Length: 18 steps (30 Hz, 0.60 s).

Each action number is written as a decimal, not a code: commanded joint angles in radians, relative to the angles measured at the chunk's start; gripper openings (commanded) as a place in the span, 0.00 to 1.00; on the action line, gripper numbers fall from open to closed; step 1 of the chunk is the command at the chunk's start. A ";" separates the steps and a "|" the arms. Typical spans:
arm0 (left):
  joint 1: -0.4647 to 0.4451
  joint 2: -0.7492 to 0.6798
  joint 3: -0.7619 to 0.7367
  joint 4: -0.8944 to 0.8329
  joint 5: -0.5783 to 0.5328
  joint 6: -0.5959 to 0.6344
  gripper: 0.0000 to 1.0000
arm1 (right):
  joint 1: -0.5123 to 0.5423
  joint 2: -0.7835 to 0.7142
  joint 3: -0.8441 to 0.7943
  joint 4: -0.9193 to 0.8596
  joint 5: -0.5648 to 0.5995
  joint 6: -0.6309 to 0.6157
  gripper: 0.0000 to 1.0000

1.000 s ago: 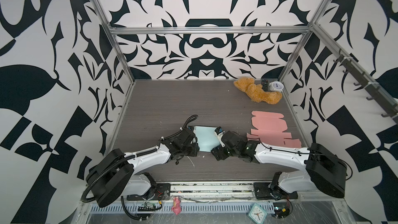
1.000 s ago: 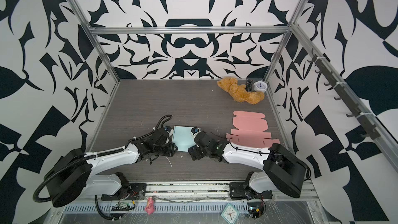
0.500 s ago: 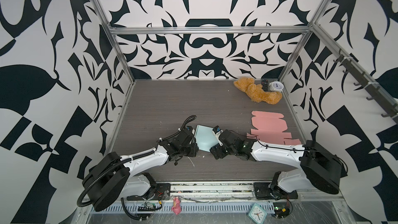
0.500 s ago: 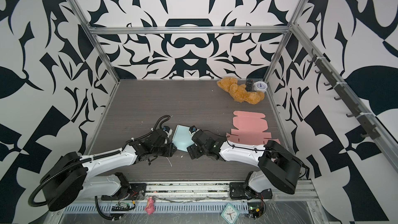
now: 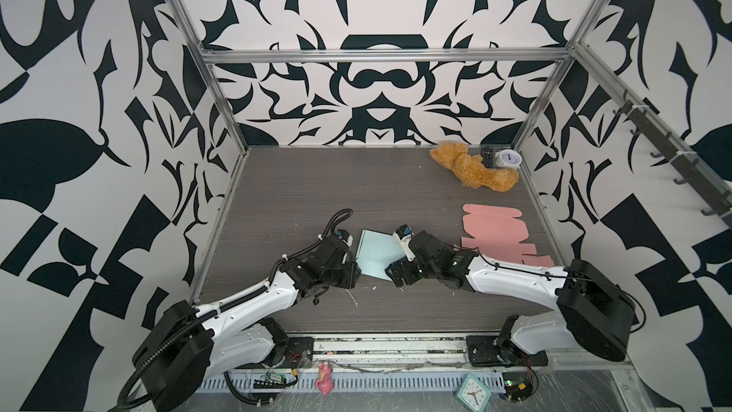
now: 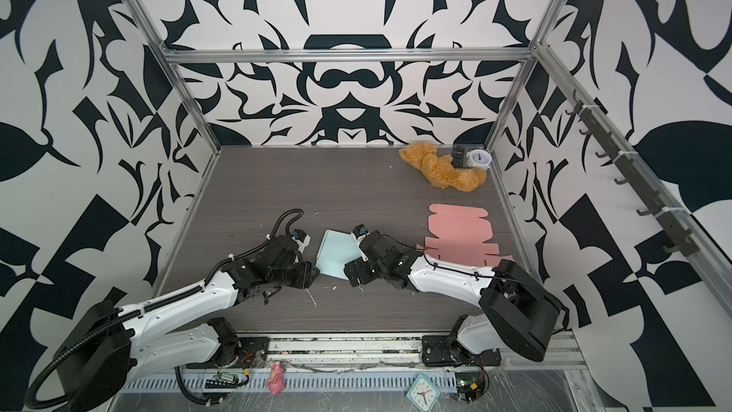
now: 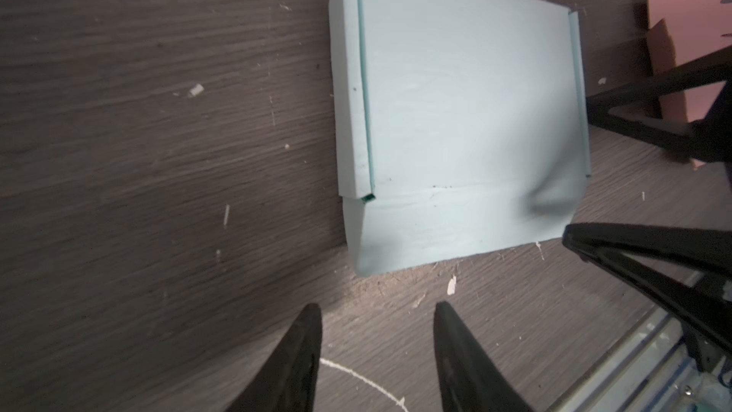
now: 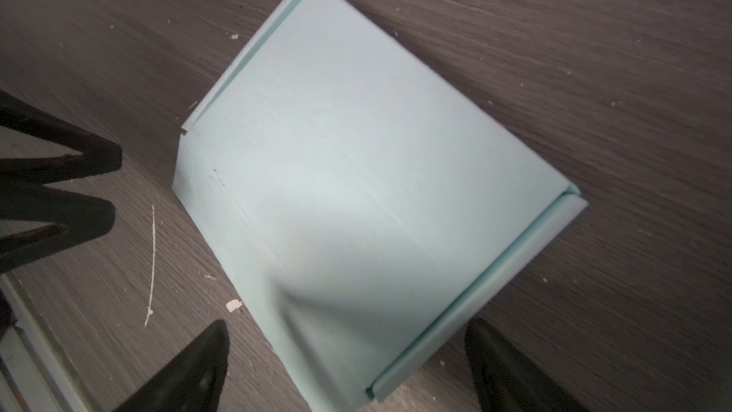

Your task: Fold the paper box

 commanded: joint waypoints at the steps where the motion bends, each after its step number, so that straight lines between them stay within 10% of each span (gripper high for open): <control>1: 0.048 -0.006 0.044 -0.038 0.043 0.041 0.48 | -0.032 -0.025 -0.007 0.045 -0.071 0.025 0.97; 18: 0.090 -0.039 0.041 -0.026 0.034 0.060 0.47 | -0.121 0.141 0.077 0.117 -0.218 0.016 0.98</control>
